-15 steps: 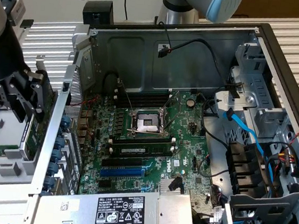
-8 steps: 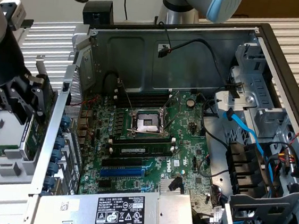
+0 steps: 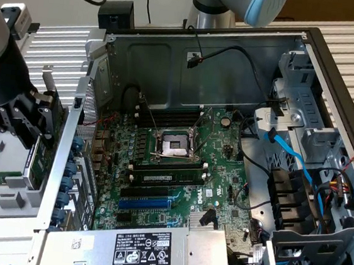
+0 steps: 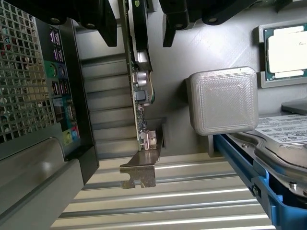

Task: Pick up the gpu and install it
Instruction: 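Insert the gpu into the slot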

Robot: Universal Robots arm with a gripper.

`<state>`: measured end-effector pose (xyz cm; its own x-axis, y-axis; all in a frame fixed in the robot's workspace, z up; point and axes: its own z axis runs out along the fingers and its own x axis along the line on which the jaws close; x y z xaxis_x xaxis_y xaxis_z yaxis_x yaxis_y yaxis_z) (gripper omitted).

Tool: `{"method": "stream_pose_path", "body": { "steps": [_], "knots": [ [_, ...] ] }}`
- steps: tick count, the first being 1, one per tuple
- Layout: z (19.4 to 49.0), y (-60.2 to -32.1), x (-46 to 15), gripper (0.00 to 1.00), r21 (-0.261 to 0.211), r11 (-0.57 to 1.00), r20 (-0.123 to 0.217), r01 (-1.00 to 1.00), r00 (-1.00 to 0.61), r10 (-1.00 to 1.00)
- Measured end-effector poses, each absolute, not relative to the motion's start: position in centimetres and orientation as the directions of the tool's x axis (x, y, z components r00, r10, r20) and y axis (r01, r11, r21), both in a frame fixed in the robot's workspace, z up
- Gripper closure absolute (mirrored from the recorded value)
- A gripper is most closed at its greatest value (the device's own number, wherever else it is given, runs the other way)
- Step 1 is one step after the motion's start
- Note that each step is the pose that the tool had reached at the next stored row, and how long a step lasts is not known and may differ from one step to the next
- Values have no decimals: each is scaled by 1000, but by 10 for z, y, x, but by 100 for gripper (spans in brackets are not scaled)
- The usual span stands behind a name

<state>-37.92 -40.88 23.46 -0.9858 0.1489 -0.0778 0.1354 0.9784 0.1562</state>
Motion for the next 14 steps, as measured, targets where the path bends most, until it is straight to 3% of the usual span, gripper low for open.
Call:
{"method": "stream_pose_path", "body": {
  "steps": [9,11,12,14],
  "knots": [
    [234,-409,-379,49,156,978,-78,135,-986,149],
    [234,-409,-379,52,156,978,-78,135,-986,149],
    [234,-409,-379,59,156,978,-78,135,-986,149],
    [234,-409,-379,59,156,978,-78,135,-986,149]
  ]
}}
